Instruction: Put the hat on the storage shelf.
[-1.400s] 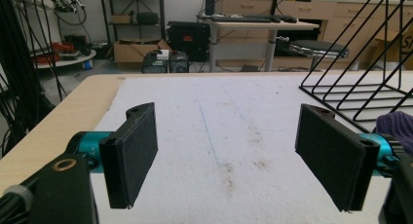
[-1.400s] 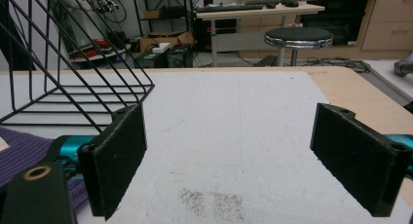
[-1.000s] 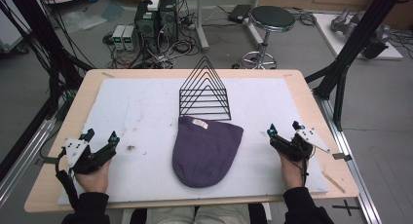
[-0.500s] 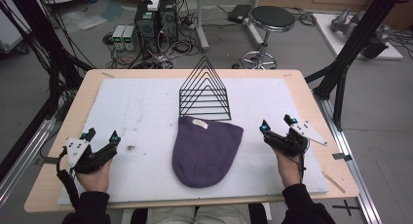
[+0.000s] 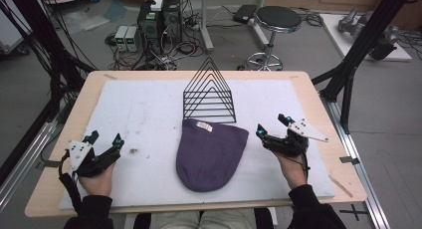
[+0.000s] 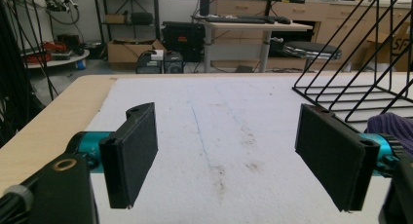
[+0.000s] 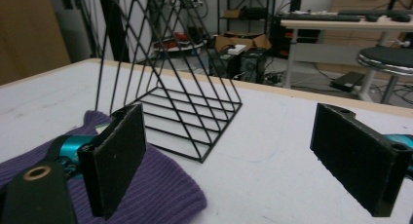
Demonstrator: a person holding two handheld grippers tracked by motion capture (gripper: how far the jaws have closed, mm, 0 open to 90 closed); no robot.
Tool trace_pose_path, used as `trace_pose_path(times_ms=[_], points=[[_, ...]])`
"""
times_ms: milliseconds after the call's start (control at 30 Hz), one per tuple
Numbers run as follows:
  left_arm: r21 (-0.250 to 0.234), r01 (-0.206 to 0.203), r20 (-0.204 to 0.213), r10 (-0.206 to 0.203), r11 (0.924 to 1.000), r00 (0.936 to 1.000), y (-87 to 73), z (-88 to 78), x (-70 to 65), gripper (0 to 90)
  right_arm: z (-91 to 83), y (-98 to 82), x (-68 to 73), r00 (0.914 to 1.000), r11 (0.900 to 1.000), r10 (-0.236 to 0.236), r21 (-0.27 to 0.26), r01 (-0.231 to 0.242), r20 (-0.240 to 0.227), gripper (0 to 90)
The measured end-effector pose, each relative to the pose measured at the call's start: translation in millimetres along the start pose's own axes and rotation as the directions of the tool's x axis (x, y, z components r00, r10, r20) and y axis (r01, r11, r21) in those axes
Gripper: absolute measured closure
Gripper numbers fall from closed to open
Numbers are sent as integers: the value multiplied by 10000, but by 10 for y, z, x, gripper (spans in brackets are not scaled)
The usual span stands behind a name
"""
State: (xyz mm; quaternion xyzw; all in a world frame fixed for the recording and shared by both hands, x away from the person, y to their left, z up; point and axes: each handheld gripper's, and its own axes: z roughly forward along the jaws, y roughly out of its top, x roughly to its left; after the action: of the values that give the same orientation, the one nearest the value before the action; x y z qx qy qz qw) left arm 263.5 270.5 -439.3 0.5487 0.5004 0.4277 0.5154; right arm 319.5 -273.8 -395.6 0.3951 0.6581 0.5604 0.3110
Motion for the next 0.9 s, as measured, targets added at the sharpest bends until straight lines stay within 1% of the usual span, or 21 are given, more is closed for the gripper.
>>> trace_pose_path(times_ms=[67,267,433,533,567,600,667,700,733,767,833,867,900], points=[[1,5,4,-5,10000,10000,0,0,1,237,23,24,21,9996,9999,-136,53,137,-267,124],[13,30,31,-30,10000,10000,-3,1,4,237,94,73,92,9963,9988,-396,242,415,-760,124],[53,36,54,-36,10000,10000,-6,7,5,237,140,112,151,9899,9974,-543,403,600,-1310,119],[47,40,52,-40,10000,10000,-6,7,5,237,163,128,181,9839,9972,-521,441,604,-1711,120],[50,33,49,-33,10000,10000,-6,6,6,237,167,128,189,9821,9978,-369,472,463,-1846,120],[47,38,49,-38,10000,10000,-6,6,5,237,175,128,192,9794,9978,-306,520,417,-1996,119],[77,55,44,-55,10000,10000,-7,6,8,237,192,123,207,9731,9968,-356,614,508,-2278,119],[68,67,41,-67,10000,10000,-7,6,8,237,201,119,219,9686,9961,-395,672,577,-2455,119],[63,58,32,-59,10000,10000,-7,5,9,237,213,118,230,9612,9950,-495,705,712,-2713,119],[64,87,45,-87,9999,10000,-6,3,8,237,217,117,244,9564,9945,-474,764,723,-2882,120],[70,101,41,-101,9999,9999,-7,4,8,237,230,121,281,9414,9926,-575,815,894,-3325,120],[70,101,41,-101,9999,9999,-7,4,8,237,237,123,304,9352,9917,-615,847,968,-3489,119],[72,115,69,-115,9999,9999,-7,6,7,237,246,127,327,9260,9904,-674,876,1072,-3716,119]])
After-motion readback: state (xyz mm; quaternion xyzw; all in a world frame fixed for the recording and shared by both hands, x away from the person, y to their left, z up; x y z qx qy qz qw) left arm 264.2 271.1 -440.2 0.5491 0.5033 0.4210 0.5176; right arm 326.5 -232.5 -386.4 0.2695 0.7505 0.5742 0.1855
